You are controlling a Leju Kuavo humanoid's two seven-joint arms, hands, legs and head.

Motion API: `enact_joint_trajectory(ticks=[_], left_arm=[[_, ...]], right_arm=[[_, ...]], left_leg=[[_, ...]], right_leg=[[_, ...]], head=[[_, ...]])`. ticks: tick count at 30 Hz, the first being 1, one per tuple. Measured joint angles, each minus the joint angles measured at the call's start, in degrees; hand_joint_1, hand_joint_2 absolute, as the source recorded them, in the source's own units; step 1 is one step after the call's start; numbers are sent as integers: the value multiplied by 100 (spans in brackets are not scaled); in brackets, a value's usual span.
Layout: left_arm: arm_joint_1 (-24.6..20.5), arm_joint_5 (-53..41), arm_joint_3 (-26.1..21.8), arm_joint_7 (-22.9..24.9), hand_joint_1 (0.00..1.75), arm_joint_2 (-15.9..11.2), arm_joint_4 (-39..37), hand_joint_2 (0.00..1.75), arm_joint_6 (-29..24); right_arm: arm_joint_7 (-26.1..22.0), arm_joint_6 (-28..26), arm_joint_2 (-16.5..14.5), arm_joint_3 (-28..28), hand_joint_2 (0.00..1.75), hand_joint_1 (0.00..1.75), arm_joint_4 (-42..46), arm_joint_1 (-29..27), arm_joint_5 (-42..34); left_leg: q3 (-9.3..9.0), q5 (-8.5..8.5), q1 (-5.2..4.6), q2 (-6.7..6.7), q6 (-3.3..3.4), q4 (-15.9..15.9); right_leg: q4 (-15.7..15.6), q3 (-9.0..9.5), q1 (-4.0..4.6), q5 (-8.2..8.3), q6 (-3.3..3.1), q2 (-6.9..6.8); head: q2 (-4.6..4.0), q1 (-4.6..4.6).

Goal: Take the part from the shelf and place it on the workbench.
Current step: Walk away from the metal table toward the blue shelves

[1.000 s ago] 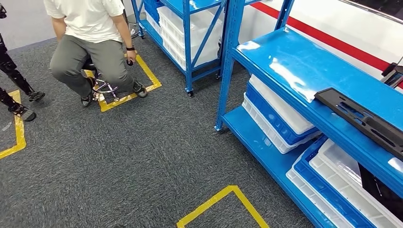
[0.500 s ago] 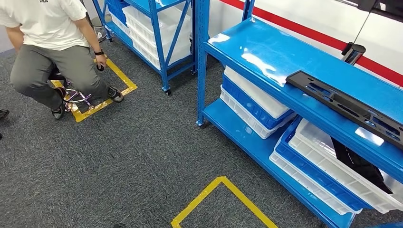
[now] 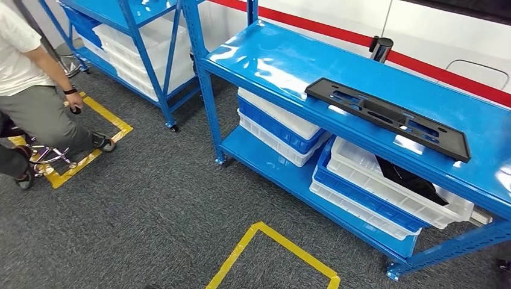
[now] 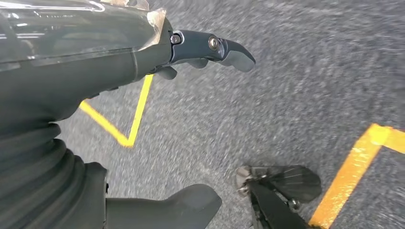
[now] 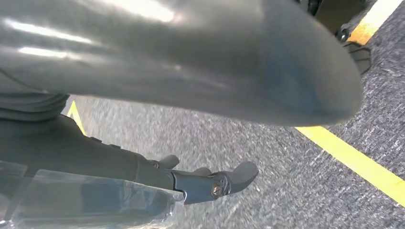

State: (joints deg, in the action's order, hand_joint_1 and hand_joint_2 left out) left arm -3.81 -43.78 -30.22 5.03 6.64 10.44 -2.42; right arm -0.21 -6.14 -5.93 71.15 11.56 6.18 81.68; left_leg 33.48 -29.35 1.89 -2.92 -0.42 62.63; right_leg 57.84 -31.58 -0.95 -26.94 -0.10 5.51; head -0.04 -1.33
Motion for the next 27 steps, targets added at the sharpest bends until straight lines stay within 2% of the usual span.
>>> enact_joint_trajectory(ticks=[1,2,4,5,6,8,10,11,12,13,14,15,16,17,18,19,20,21,22,23,24,25,26,27], left_arm=[[-4,0,-2,0,0,-6,0,175,2],[-9,0,-5,0,0,-9,-1,175,3],[-30,3,-21,-1,0,-5,0,175,4],[-40,5,-32,-1,0,-1,0,175,3],[-48,7,-44,-2,0,2,1,175,2],[-48,7,-67,-2,0,-2,1,175,-2],[-42,7,-82,-2,0,-7,0,175,-4],[-42,7,-85,-2,0,-7,-1,175,-3],[-43,7,-86,-2,0,-4,-1,175,-3],[-44,7,-86,-2,0,-1,-1,175,-3],[-46,6,-86,-2,0,2,-1,175,-3],[-46,5,-86,-2,0,2,-1,175,-3],[-49,2,-86,-2,0,1,-1,175,-3],[-55,-3,-86,-2,0,-2,0,175,-3],[-67,-10,-86,-2,0,-4,0,175,-3],[-84,-24,-86,-1,0,-3,0,175,-3],[-103,-41,-86,1,0,-2,1,175,-3],[-120,-60,-86,3,0,-5,1,175,-3],[-128,-83,-85,7,0,-8,0,175,-2],[-130,-99,-84,12,0,-12,-1,175,0],[-127,-112,-83,18,0,-16,-3,175,2],[-123,-120,-82,26,0,-16,-7,175,4],[-120,-122,-82,32,0,-17,-9,175,6],[-119,-124,-82,37,0,-18,-11,175,6]], right_arm=[[-1,0,-5,-1,0,0,0,13,2],[5,0,-7,-1,0,0,0,23,4],[20,0,-4,0,0,0,0,22,9],[29,0,-1,0,0,0,0,17,11],[33,0,2,-1,0,0,0,19,13],[36,0,2,-3,0,0,0,46,16],[36,0,-2,-4,0,0,0,70,17],[38,0,-1,-5,0,0,0,69,17],[41,0,4,-5,0,0,0,64,17],[44,0,10,-5,0,0,0,61,17],[46,0,17,-5,0,0,0,62,17],[47,0,18,-5,0,0,0,69,17],[46,0,17,-6,0,0,0,80,16],[46,0,15,-7,0,0,0,86,14],[50,0,12,-7,0,0,0,88,9],[61,-1,14,-7,0,0,0,87,-1],[75,-2,16,-7,0,0,0,80,-15],[90,-3,15,-7,0,0,0,76,-33],[101,-7,13,-7,0,0,0,75,-55],[103,-12,9,-7,0,0,0,73,-75],[100,-15,4,-7,0,0,0,72,-91],[96,-19,1,-7,0,0,0,66,-102],[91,-20,-2,-7,0,0,0,55,-109],[88,-20,-3,-7,0,0,0,43,-113]], left_leg=[[-92,90,7,-93,8,-237],[-128,108,0,-149,25,-341],[-141,122,-31,-42,89,-376],[-155,141,-35,17,138,-408],[-170,162,-32,86,188,-443],[-189,180,-29,245,252,-487],[-184,174,-35,416,265,-487],[-184,168,-34,496,262,-486],[-189,161,-30,569,254,-485],[-202,150,-23,638,239,-484],[-222,136,-20,702,215,-482],[-249,116,-31,762,182,-482],[-280,92,-44,816,141,-482],[-314,71,-61,864,102,-484],[-351,53,-69,919,63,-496],[-385,38,-63,976,25,-508],[-408,16,-45,985,-11,-503],[-398,-59,-27,901,-40,-432],[-326,-209,-14,748,-58,-234],[-189,-410,-3,559,-66,90],[-3,-634,-5,400,-65,497],[192,-798,-5,320,-64,890],[331,-848,-5,289,-61,1133],[377,-771,-5,277,-52,1163]], right_leg=[[14,-21,8,-3,26,66],[20,-52,20,-3,63,123],[2,-121,20,14,146,205],[32,-153,23,0,176,131],[141,-215,24,-62,186,-10],[706,-490,20,-342,169,-356],[1441,-874,2,-635,185,-467],[1619,-964,-11,-677,223,-480],[1556,-924,-22,-621,277,-498],[1253,-758,-38,-487,336,-544],[804,-512,-51,-323,383,-661],[409,-299,-47,-177,398,-812],[128,-142,-32,-74,379,-927],[0,-84,-11,-26,337,-998],[-2,-98,17,-14,286,-979],[-9,-104,27,-10,235,-903],[-17,-99,-7,-4,186,-835],[-26,-80,-35,10,133,-767],[-37,-60,-64,29,75,-701],[-41,-47,-86,44,32,-633],[-39,-55,-64,52,4,-561],[-37,-58,-45,54,-11,-479],[-34,-57,-29,54,-12,-394],[-31,-52,-18,53,-11,-306]], head=[[0,3],[0,5],[0,7],[0,8],[0,16],[0,35],[0,46],[0,46],[0,49],[0,51],[0,55],[0,62],[0,63],[0,60],[0,58],[0,54],[0,46],[0,40],[0,26],[0,11],[0,3],[0,-1],[0,-2],[0,-2]])
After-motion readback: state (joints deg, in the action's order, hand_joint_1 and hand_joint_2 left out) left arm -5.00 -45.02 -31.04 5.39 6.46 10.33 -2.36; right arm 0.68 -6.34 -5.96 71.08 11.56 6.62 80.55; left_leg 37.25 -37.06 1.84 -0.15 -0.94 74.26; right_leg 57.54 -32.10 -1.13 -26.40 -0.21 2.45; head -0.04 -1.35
